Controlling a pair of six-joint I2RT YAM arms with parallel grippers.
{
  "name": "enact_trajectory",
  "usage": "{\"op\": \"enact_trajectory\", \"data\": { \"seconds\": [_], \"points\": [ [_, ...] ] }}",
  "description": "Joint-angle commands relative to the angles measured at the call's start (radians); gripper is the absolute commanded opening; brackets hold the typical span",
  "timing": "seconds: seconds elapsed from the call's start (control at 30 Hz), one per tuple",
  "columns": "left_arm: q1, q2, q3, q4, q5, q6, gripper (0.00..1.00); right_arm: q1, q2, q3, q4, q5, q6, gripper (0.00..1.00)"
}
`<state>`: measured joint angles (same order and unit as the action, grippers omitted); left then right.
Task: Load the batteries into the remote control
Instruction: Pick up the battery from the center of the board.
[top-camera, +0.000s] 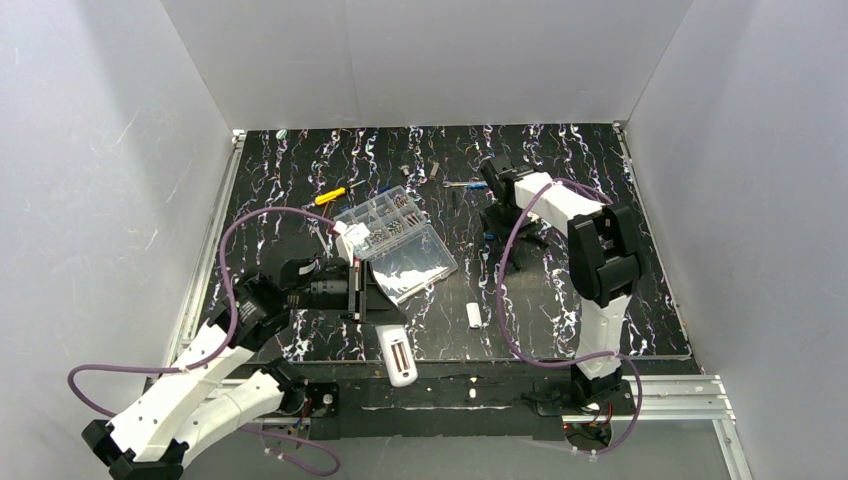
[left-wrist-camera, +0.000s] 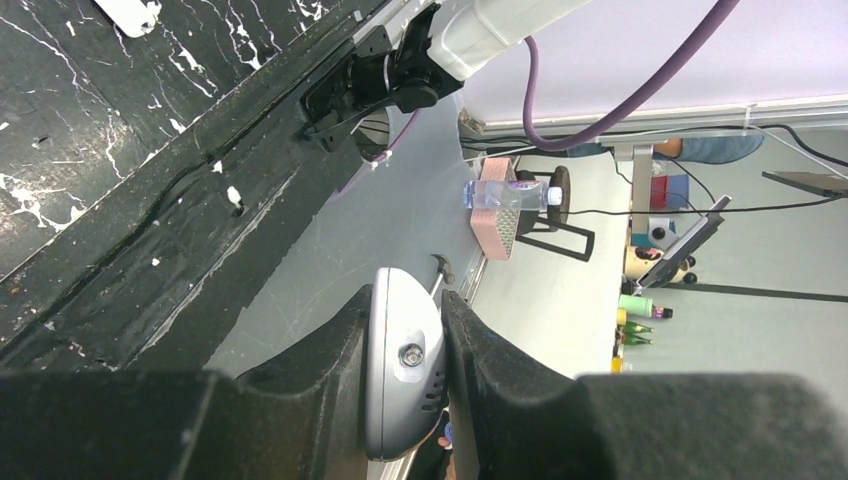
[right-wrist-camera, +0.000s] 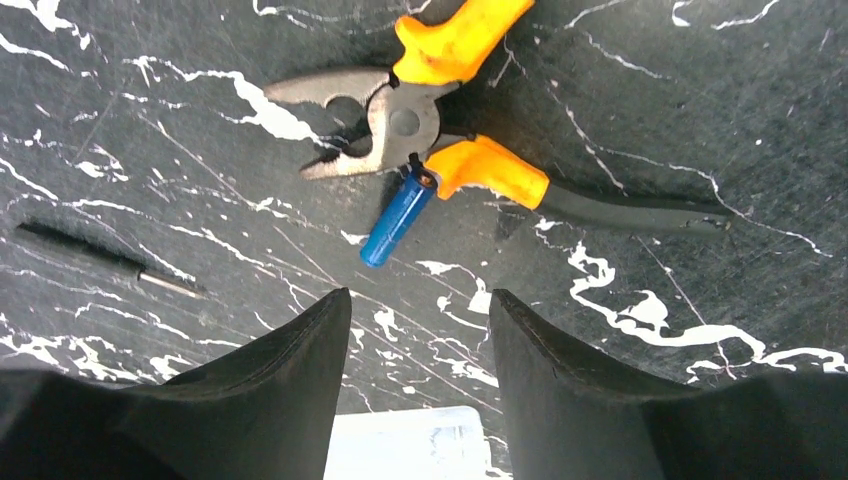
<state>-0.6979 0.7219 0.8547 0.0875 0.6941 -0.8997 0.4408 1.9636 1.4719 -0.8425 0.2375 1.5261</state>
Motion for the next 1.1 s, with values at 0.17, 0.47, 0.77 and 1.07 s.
{"op": "enact_trajectory", "data": {
  "seconds": [0.17, 0.47, 0.77, 1.07],
  "points": [
    [-0.005, 0.027, 0.056, -0.035, 0.066, 0.045, 0.04, -0.015, 0.078, 0.12, -0.153, 0.089, 0.034, 0.61],
    [-0.003, 0.056, 0.078, -0.044, 0.088, 0.051, 0.04, -0.025, 0.149, 0.186, -0.194, 0.094, 0.02, 0.59],
    [-0.003, 0.046, 0.066, -0.047, 0.069, 0.039, 0.04, -0.025, 0.187, 0.18, -0.149, 0.069, -0.055, 0.39],
    [-0.001, 0.037, 0.064, -0.044, 0.038, 0.011, 0.04, -0.026, 0.105, 0.06, 0.008, 0.012, -0.194, 0.11]
  ]
}}
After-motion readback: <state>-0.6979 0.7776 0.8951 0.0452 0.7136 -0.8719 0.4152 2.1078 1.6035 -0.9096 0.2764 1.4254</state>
